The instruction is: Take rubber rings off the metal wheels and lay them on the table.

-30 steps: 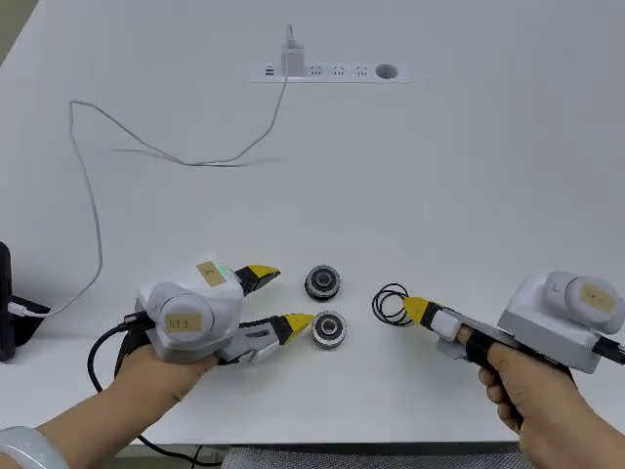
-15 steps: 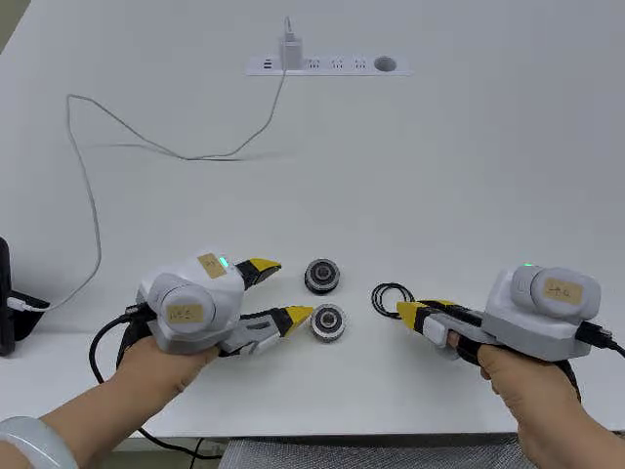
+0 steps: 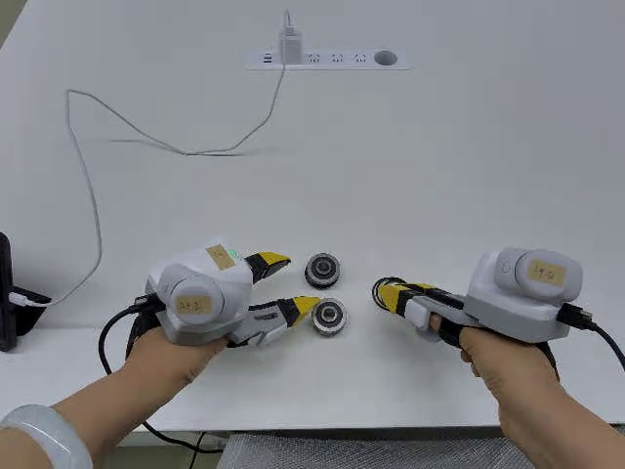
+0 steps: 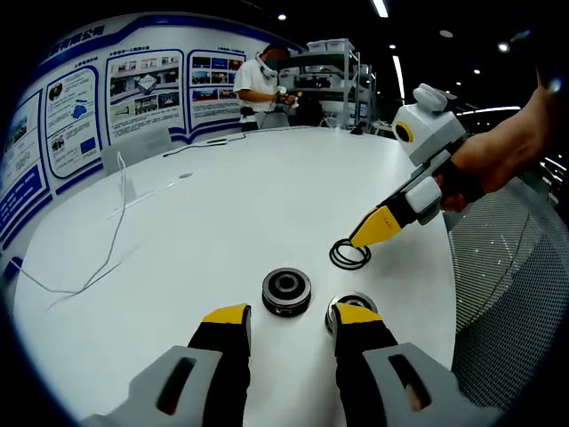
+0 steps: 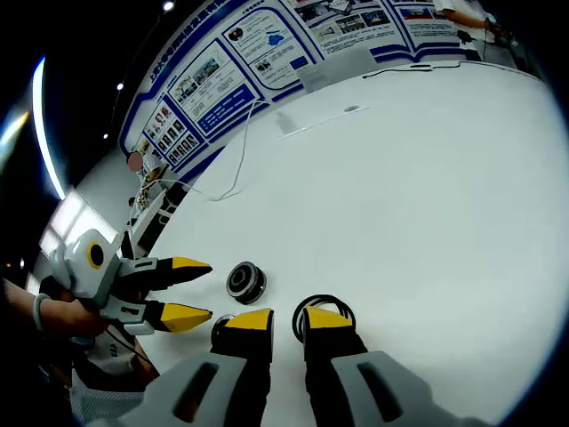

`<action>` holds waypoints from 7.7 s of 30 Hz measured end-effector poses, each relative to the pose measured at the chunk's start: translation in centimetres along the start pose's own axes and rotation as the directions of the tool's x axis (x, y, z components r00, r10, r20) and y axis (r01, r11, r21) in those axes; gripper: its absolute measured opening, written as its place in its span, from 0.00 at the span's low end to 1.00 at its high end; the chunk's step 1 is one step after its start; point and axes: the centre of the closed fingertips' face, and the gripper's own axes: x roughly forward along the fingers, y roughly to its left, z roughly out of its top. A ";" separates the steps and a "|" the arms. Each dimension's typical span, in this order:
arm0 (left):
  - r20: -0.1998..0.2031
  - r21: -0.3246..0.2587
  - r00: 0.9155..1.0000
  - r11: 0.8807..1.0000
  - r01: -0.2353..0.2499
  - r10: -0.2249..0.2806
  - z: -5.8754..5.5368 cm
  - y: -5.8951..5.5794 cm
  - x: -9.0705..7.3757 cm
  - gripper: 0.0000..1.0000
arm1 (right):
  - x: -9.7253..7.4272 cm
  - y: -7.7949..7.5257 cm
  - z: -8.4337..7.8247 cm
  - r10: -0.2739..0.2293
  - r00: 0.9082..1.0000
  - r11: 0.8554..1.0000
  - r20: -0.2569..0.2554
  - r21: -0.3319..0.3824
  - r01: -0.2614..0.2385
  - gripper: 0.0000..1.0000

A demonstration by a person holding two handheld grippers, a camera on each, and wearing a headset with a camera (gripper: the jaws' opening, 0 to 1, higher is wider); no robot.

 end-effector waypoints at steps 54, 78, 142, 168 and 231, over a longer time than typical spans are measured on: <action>-0.052 0.067 0.999 0.998 0.006 -0.003 1.0 0.3 3.4 0.14 | 2.6 2.8 0.7 0.072 0.997 0.997 -0.012 0.012 -0.072 0.04; -0.050 0.061 0.999 0.998 0.009 -0.006 1.0 0.3 3.5 0.14 | 4.5 2.9 0.5 0.097 0.995 0.983 0.000 0.158 -0.096 0.15; -0.039 0.053 0.999 0.999 0.012 -0.010 0.8 0.3 3.4 0.14 | 4.8 3.5 0.6 0.182 0.983 0.932 0.026 0.315 -0.181 0.18; -0.040 0.050 0.999 0.999 0.013 -0.011 0.8 0.3 3.3 0.14 | 4.9 2.7 0.6 0.125 0.992 0.960 0.002 0.250 -0.122 0.04; -0.047 0.056 0.999 0.998 0.011 -0.008 0.8 0.2 3.3 0.14 | 3.9 4.3 1.7 0.150 0.988 0.971 0.017 0.187 -0.151 0.02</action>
